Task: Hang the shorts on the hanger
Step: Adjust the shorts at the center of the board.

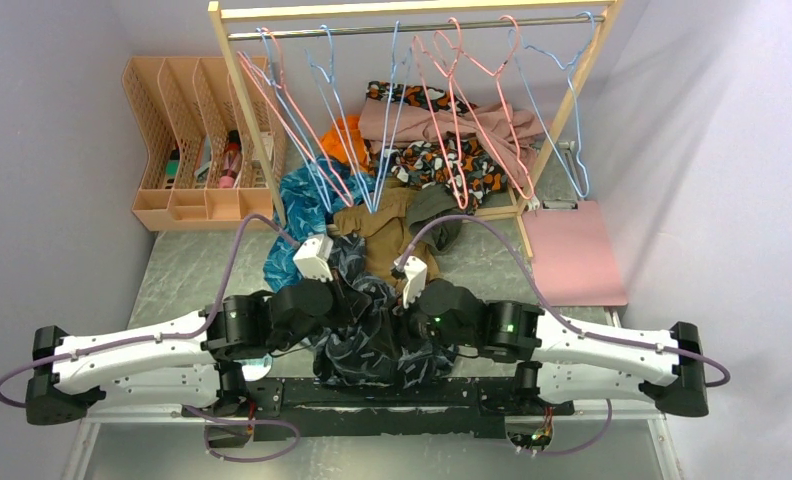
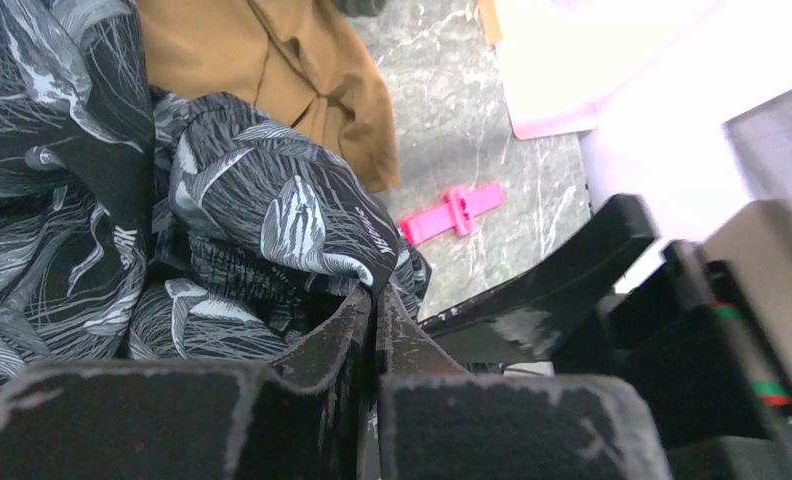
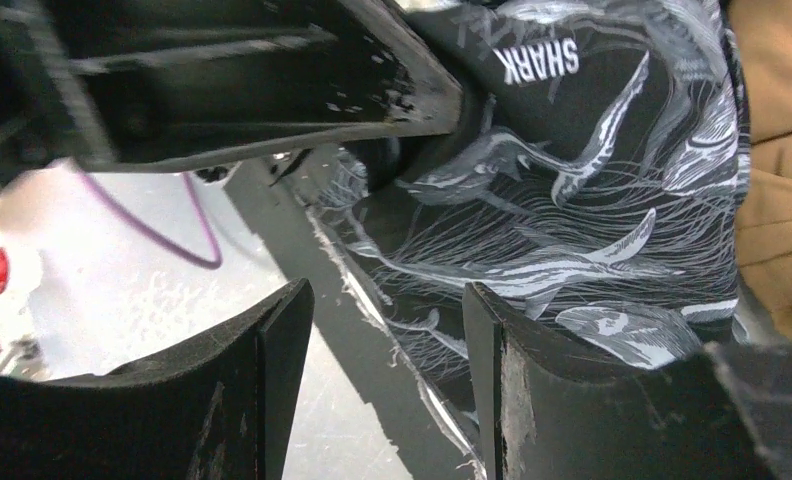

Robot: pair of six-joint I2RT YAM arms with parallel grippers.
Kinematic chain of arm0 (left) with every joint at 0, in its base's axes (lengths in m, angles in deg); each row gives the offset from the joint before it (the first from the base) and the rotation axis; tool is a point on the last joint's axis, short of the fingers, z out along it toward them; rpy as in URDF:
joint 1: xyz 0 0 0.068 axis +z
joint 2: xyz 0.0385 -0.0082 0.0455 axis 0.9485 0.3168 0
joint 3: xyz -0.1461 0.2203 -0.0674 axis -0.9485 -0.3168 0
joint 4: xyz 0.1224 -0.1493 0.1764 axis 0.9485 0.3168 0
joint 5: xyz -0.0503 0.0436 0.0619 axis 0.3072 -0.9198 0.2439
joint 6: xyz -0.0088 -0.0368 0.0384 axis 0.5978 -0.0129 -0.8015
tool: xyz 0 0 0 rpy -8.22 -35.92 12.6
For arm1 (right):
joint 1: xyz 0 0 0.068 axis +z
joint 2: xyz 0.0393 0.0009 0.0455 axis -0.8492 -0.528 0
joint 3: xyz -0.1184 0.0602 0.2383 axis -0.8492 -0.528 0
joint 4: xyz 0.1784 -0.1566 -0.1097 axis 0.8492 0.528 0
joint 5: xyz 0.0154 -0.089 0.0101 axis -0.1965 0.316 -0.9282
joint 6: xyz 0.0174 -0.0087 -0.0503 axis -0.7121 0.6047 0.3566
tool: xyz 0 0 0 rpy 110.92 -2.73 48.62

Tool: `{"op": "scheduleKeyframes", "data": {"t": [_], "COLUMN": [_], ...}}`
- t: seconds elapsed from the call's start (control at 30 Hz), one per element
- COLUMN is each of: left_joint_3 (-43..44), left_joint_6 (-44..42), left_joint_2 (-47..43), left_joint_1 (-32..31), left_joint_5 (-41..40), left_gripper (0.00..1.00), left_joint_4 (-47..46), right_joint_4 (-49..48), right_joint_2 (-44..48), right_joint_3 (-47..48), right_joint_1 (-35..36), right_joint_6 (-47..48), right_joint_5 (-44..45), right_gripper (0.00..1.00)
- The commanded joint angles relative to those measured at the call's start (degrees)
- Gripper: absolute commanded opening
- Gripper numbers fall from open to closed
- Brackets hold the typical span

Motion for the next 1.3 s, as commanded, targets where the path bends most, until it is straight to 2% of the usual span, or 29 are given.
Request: {"op": "scheduleKeyframes", "data": {"t": [0.0, 0.27, 0.33, 0.4, 0.5, 0.57, 0.63, 0.67, 0.7, 0.83, 0.9, 0.97, 1.03, 1.2, 1.27], "left_joint_3": [4.0, 6.6, 6.3, 5.9, 5.7, 6.3, 6.8, 6.9, 6.7, 2.6, -0.5, -3.0, -5.2, -8.1, -8.4], "left_joint_6": [-0.6, -2.9, -2.8, -2.9, -3.4, -3.3, -2.8, -2.6, -2.9, -2.3, -0.4, 2.2, 4.7, 10.1, 11.7], "left_joint_2": [-0.4, 1.9, 2.2, 2.2, 2.0, 2.1, 2.0, 1.7, 1.3, -1.6, -4.0, -7.0, -9.4, -13.0, -12.6], "left_joint_1": [-0.1, -0.1, -0.1, -0.1, -0.1, -0.1, -0.1, -0.1, -0.1, -0.1, -0.1, -0.1, -0.1, -0.1, -0.1], "left_joint_5": [-4.2, -4.6, -4.4, -4.1, -3.9, -3.9, -4.1, -3.8, -3.0, 2.5, 4.5, 5.7, 5.9, 5.7, 5.9], "left_gripper": [0.07, 0.07, 0.07, 0.07, 0.07, 0.07, 0.07, 0.09, 0.16, 0.68, 0.81, 0.86, 0.86, 0.85, 0.81], "left_joint_4": [-3.1, -3.2, -3.5, -4.4, -4.8, -3.8, -1.7, -0.5, 0.3, 3.0, 4.9, 7.5, 9.8, 16.6, 19.5], "right_joint_4": [1.2, -3.1, -4.9, -5.5, -4.1, -4.0, -3.3, -2.3, -1.0, 6.8, 12.3, 16.9, 19.8, 25.0, 27.1], "right_joint_2": [-3.6, -6.5, -6.9, -7.8, -9.4, -9.2, -8.0, -7.0, -6.5, -2.8, -1.4, 0.1, 1.4, 2.2, 1.2], "right_joint_3": [2.7, 2.1, 2.1, 2.4, 3.6, 3.7, 3.4, 3.3, 3.2, 3.2, 3.7, 4.1, 4.2, 4.9, 5.3], "right_joint_1": [2.6, 4.3, 4.4, 4.3, 4.3, 4.3, 4.4, 4.3, 4.4, 4.3, 4.3, 4.4, 4.3, 4.3, 4.3], "right_joint_6": [-2.2, -5.7, -5.8, -5.7, -5.9, -5.9, -5.9, -6.0, -6.1, -4.6, -4.9, -5.4, -6.0, -7.3, -8.1], "right_joint_5": [10.8, 16.6, 18.8, 21.1, 24.2, 24.9, 25.6, 26.2, 26.7, 29.9, 32.2, 34.6, 36.7, 40.9, 41.9], "right_gripper": [0.61, 0.6, 0.56, 0.49, 0.32, 0.18, 0.0, 0.0, 0.0, 0.0, 0.0, 0.0, 0.0, 0.0, 0.0]}}
